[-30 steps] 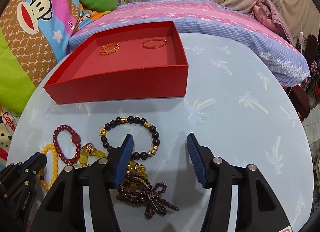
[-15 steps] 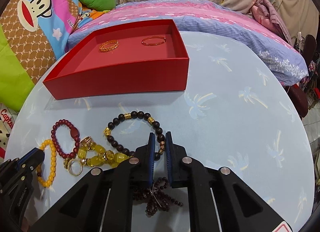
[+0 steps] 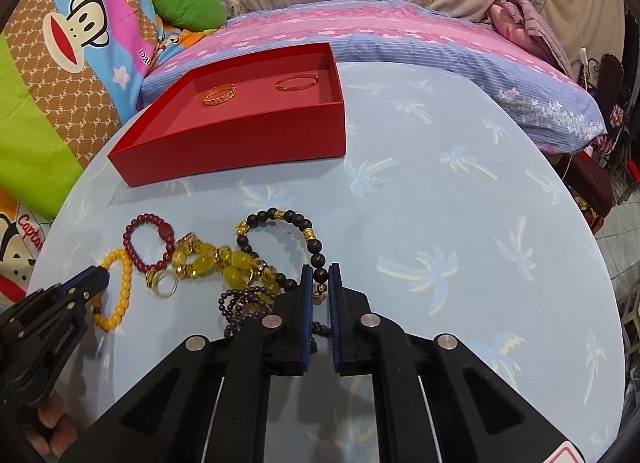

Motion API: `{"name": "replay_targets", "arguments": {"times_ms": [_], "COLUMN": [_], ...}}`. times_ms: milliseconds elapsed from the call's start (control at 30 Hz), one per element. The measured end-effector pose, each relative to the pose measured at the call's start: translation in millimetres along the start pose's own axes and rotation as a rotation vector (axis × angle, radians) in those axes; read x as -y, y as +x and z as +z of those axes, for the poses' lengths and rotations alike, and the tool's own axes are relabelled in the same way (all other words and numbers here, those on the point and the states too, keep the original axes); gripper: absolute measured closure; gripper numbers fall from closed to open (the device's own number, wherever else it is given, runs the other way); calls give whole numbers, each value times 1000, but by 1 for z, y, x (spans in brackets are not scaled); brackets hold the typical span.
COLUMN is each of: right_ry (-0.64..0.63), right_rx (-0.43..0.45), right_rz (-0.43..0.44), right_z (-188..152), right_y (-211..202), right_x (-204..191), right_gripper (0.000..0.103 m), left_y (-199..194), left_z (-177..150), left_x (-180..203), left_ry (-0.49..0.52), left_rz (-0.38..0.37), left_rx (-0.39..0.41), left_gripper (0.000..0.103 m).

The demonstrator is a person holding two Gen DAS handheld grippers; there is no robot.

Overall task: Organize jewelry
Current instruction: 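Close right gripper on the black bead bracelet and lift it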

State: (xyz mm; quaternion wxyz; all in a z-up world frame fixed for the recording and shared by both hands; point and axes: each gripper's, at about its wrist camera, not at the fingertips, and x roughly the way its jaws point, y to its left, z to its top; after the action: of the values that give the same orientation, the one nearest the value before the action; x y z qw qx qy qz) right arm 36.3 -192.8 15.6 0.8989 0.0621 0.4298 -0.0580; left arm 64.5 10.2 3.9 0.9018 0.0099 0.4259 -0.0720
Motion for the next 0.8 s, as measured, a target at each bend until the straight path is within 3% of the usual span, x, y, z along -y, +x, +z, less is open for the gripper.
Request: {"name": "replay_targets", "arguments": {"times_ms": [200,333,367,600,667,800], "right_ry": [19,27,22,1,1,-4], "right_rx": [-26,-11,-8,-15,-26,-26], "right_rz": [8,-1,-3,-11,-16,-27], "right_z": [-7,-2,-1,8,7,4], "right_y": [0,0,1,13,18,18], "right_x": [8,8,7,2,1,1], "right_gripper": [96,70,69,73,84,95], "left_y": [0,0,0,1,1,1], "left_z": [0,0,0,0,0,0], "left_x": [0,0,0,0,0,0], "left_ry": [1,1,2,4,4,3], "left_rz": [1,1,2,5,4,4], "left_rx": [0,0,0,-1,-1,-1], "left_gripper": [95,95,95,95,95,95]}}
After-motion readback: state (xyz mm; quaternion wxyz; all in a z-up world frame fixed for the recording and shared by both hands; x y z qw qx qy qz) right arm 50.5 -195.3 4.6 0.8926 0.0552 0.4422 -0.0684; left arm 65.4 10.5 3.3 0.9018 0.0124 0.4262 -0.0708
